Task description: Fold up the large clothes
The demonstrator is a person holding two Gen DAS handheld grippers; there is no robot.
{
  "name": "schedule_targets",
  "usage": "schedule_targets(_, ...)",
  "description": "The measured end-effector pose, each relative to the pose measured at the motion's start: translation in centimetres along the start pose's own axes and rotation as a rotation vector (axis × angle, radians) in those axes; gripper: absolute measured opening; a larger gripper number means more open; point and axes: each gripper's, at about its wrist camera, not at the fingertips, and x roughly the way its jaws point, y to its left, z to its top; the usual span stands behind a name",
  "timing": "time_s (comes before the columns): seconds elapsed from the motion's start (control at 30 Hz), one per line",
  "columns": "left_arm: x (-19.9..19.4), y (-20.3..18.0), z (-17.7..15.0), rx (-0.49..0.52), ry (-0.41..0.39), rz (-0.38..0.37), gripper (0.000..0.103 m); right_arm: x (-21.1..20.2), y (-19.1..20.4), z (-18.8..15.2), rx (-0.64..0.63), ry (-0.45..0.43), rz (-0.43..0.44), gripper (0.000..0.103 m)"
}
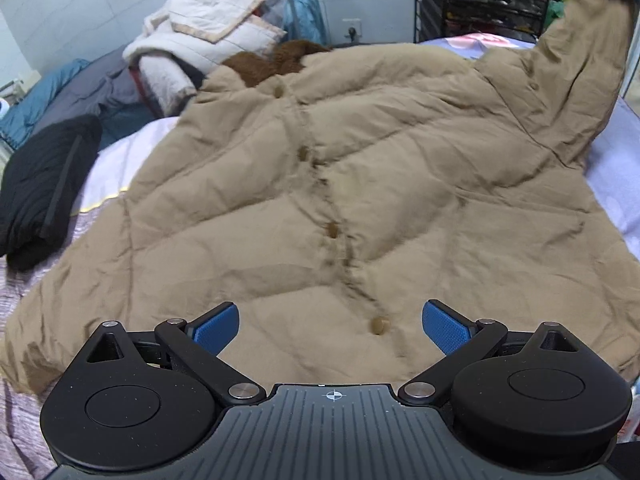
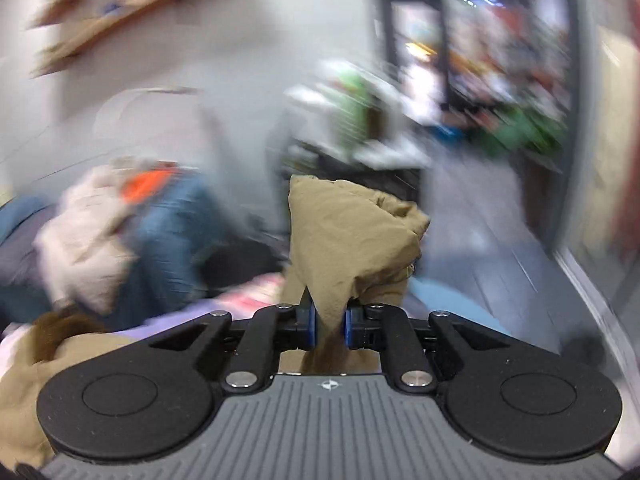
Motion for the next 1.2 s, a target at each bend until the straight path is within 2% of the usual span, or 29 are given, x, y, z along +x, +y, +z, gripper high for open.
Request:
schedule_targets(0.1,0.0,2.5,-0.4,-0.019,-0.014,0.017,0.103,-1.9,8.3,0.8,-0.119,-0.016,0.155,0.015)
schedule_targets(0.2,0.0,6.0,-1.4,-0.069,-0.019,0.051,0.103,-2.7,18.0,-1.0,-0.339,-0.041,0.247,0.015)
schedule_targets(0.3,-0.5,10.2,-2.9,-0.132,-0.022,0.093,0.103,-2.0,27.0,-4.7,-0.512,-0.026,0.322,0.015)
schedule_targets(0.37,-0.9,12.6,-4.2,-0.144,-0.025,0.146,0.103,-1.3,32.2,-7.9,-0.639,-0.01,0.359,0.015)
schedule_targets(0.47,-1.2,15.3,-6.4,-0.118,-0.011,0.244,0.103,-0.6,38.3,-13.3,-0.804,0.028,0.406,0.015)
schedule_targets(0.53,-1.3,16.7,-7.8,-0.121,0.004,0.277,0.103,0.1,41.3,-16.3,-0.867,0.068,0.423,0.015)
schedule_targets(0.63,-1.3,18.7,-9.4,-0.174,0.024,0.255,0.103,1.0,44.3,-20.2,-0.931,0.116,0.413,0.016)
schedule_targets(0.77,-0.7,20.3,-9.9,-0.229,0.029,0.215,0.103,2.3,45.9,-24.6,-1.014,0.159,0.39,0.02)
schedule_targets(0.8,-0.6,20.3,-9.7,-0.225,0.024,0.212,0.103,2.4,45.9,-25.5,-1.042,0.159,0.393,0.025)
schedule_targets(0.9,-0.4,20.1,-8.4,-0.187,-0.007,0.21,0.103,2.9,46.1,-28.4,-1.166,0.181,0.395,0.055)
schedule_targets(0.97,0.0,19.8,-7.1,-0.17,-0.024,0.194,0.103,2.8,45.7,-29.7,-1.233,0.179,0.396,0.057)
schedule_targets(1.07,0.3,19.3,-5.2,-0.148,-0.056,0.177,0.103,2.0,45.2,-29.4,-1.242,0.165,0.408,0.056)
schedule_targets(1.17,0.7,18.9,-3.7,-0.128,-0.095,0.172,0.103,0.1,44.3,-27.0,-1.162,0.138,0.469,0.058)
schedule_targets(1.2,0.7,18.7,-3.4,-0.128,-0.105,0.17,0.103,-0.8,43.8,-26.0,-1.136,0.125,0.485,0.063)
